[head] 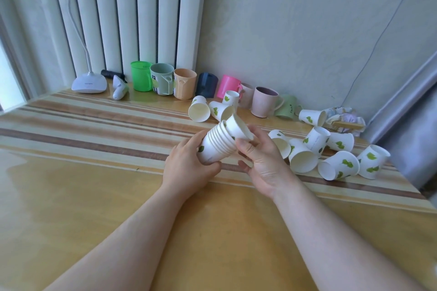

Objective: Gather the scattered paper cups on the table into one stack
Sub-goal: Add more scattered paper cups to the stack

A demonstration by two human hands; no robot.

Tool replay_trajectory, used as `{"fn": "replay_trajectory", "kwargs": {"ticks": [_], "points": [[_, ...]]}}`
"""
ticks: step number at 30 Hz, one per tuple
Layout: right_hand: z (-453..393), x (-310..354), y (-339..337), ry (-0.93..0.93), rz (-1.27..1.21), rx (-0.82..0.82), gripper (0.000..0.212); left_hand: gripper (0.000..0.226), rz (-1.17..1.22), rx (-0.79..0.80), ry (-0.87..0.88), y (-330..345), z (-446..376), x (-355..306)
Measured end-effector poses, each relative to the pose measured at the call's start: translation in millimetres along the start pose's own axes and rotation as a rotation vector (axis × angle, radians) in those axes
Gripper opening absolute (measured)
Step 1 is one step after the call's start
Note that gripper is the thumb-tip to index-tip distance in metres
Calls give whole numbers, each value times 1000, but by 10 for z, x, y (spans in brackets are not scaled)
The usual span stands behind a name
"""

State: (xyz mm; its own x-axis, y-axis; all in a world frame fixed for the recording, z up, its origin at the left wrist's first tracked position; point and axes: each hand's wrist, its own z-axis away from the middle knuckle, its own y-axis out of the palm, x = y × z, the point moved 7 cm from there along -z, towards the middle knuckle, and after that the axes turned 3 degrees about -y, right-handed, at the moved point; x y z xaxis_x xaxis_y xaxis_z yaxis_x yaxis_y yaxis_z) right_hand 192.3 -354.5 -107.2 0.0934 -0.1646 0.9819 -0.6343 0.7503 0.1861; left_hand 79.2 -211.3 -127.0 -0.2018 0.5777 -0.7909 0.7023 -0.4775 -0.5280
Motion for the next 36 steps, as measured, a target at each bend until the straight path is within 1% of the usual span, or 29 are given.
{"fn": "replay_trajectory", "kwargs": {"ticks": [1, 3, 4, 6, 7, 8, 10, 11, 12, 13, 15, 16, 18, 20, 24, 25, 28, 30, 32, 34, 35, 36], "points": [[12, -12, -20, 7, 14, 10, 49, 76, 1, 2, -2, 1, 0, 7], [41, -44, -96, 23, 87, 36, 65, 74, 1, 6, 2, 2, 4, 11], [57, -55, -145, 20, 170, 54, 70, 73, 3, 12, 7, 4, 3, 9], [65, -22, -270, -25, 434, 52, 72, 69, 15, 35, 12, 24, 2, 1], [49, 36, -368, -79, 588, 0, 71, 68, 22, 50, 13, 40, 3, -5], [35, 143, -487, -168, 746, -93, 69, 67, 25, 68, 15, 59, 9, -13], [17, 399, -703, -398, 1085, -328, 57, 67, 17, 105, 35, 103, 29, -36], [10, 491, -778, -474, 1238, -430, 55, 67, 12, 119, 49, 122, 41, -52], [-18, 530, -838, -482, 1363, -490, 59, 67, 6, 129, 59, 138, 50, -63], [-76, 517, -891, -411, 1473, -503, 65, 68, -1, 136, 65, 150, 55, -70], [-203, 416, -969, -184, 1665, -436, 74, 67, -8, 142, 61, 164, 46, -63], [-261, 329, -983, -100, 1745, -381, 75, 66, -6, 146, 52, 169, 42, -53], [-341, 162, -972, -37, 1836, -302, 70, 66, -3, 151, 37, 178, 36, -31], [-367, 77, -933, -66, 1848, -311, 62, 68, 0, 153, 34, 185, 30, -22], [-379, -6, -790, -311, 1798, -337, 49, 67, 24, 150, 31, 187, 26, -12], [-377, -21, -752, -381, 1781, -330, 53, 65, 25, 151, 29, 186, 22, -11], [-348, -46, -686, -527, 1696, -301, 78, 62, 22, 150, 33, 181, 24, -19], [-293, -11, -625, -622, 1612, -272, 82, 61, 28, 150, 37, 178, 28, -27], [-207, 92, -582, -707, 1455, -315, 71, 62, 35, 149, 42, 178, 27, -28], [-85, 210, -615, -760, 1228, -442, 62, 65, 35, 151, 43, 184, 24, -22], [-20, 253, -674, -742, 1044, -517, 58, 66, 34, 152, 42, 186, 23, -19], [28, 263, -757, -670, 813, -573, 54, 65, 35, 154, 42, 188, 24, -18]]}}
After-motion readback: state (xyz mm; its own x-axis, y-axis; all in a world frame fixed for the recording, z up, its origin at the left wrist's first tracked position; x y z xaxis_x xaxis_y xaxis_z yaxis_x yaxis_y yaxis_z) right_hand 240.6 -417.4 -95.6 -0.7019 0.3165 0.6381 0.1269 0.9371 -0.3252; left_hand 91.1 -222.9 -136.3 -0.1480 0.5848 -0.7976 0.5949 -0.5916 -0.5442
